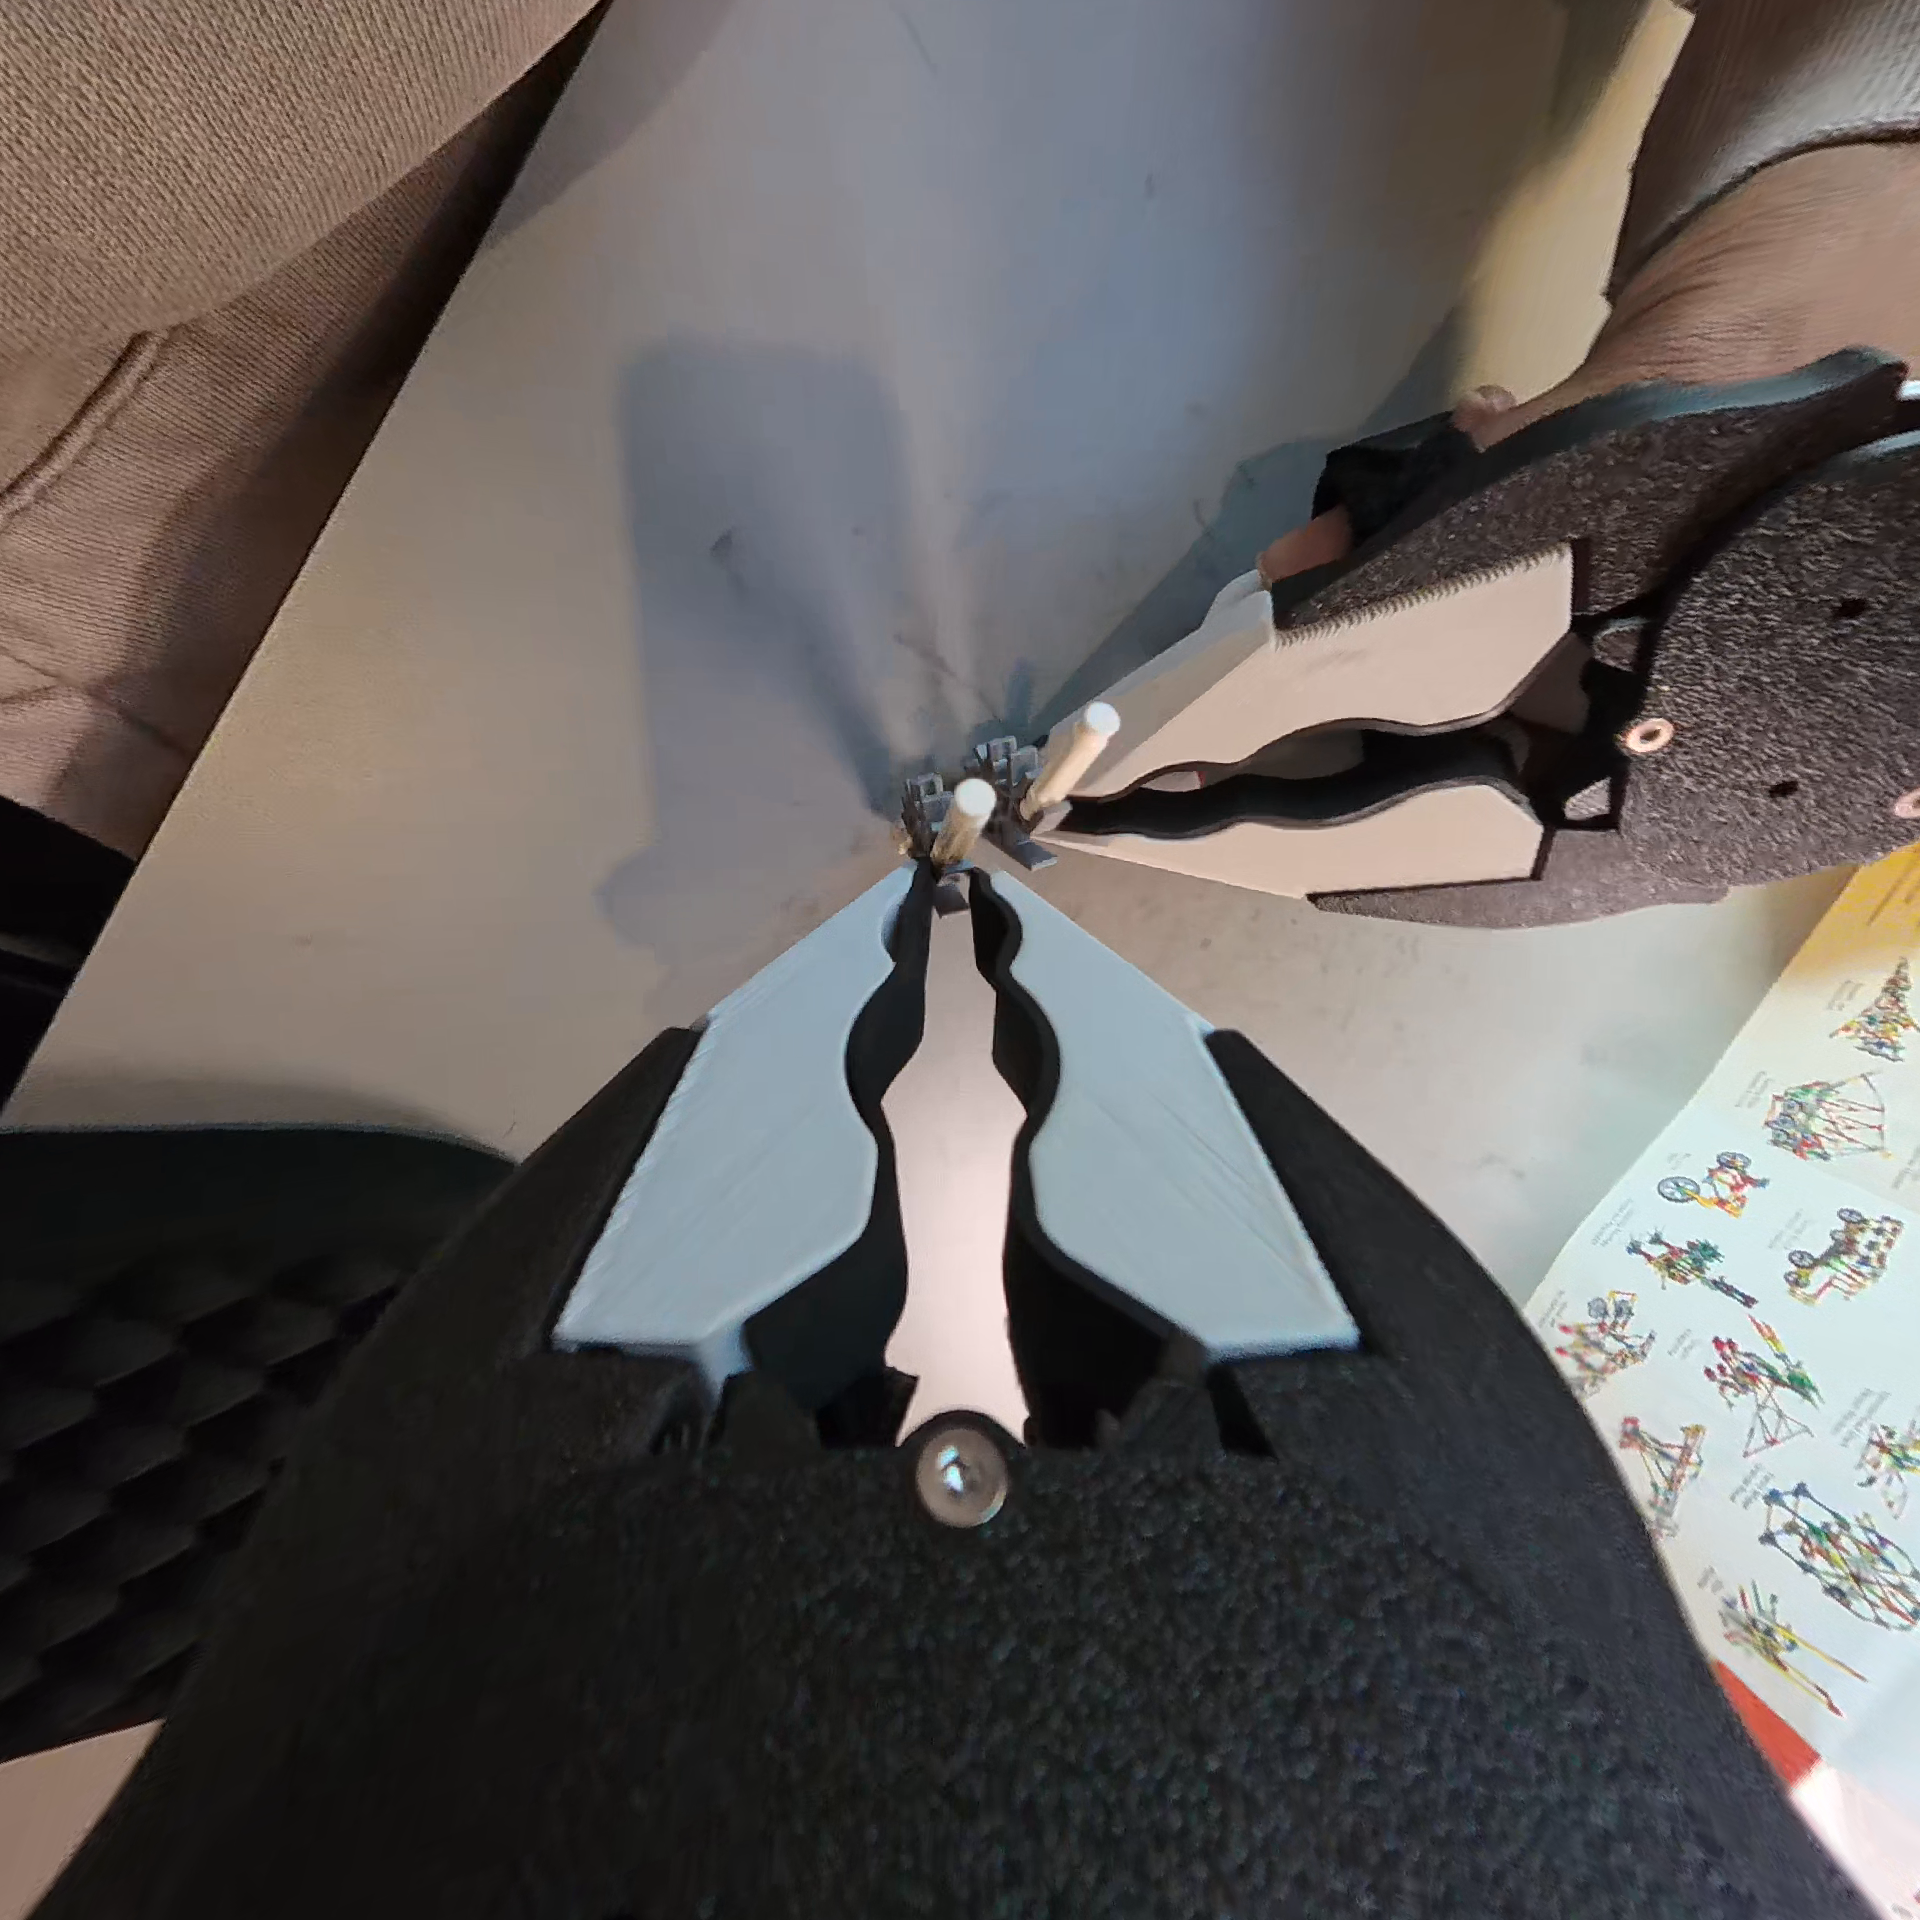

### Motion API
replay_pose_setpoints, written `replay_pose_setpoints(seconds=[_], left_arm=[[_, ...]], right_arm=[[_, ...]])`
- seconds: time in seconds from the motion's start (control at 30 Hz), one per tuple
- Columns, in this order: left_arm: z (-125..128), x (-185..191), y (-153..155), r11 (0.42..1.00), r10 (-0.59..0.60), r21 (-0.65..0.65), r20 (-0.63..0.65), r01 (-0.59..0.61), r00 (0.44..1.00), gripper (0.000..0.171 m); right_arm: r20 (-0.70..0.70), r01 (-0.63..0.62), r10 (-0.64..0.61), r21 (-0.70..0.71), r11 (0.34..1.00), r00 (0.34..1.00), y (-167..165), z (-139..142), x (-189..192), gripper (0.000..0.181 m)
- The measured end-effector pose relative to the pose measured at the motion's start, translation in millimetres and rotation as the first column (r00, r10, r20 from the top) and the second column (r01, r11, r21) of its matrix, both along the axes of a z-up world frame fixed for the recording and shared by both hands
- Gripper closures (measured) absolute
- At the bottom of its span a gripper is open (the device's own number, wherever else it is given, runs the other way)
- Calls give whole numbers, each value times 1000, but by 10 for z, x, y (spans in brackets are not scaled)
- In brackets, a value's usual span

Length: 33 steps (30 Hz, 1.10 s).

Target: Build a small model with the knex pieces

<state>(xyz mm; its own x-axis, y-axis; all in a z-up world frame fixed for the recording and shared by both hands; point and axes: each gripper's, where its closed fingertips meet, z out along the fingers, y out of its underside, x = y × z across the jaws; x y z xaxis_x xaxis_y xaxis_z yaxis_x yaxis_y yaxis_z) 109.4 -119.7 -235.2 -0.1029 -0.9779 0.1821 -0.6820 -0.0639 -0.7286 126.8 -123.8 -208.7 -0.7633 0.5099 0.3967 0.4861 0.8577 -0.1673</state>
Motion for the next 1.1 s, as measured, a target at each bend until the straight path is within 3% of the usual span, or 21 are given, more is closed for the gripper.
replay_pose_setpoints(seconds=[0.03, 0.77, 1.1], left_arm=[[10, 4, 0, 1000, -6, -2, -1, 6, 1000, 166], [3, 42, 121, 993, -118, -18, -34, 117, 992, 167], [23, 100, 177, 981, -187, -57, -8, 186, 982, 167]], right_arm=[[26, -6, 6, -2, 1000, 1000, -10, -18, 6, 177], [236, 56, -23, -135, 989, 971, 119, -93, 28, 178], [215, 143, -93, -227, 963, 972, 364, -76, 128, 181]])
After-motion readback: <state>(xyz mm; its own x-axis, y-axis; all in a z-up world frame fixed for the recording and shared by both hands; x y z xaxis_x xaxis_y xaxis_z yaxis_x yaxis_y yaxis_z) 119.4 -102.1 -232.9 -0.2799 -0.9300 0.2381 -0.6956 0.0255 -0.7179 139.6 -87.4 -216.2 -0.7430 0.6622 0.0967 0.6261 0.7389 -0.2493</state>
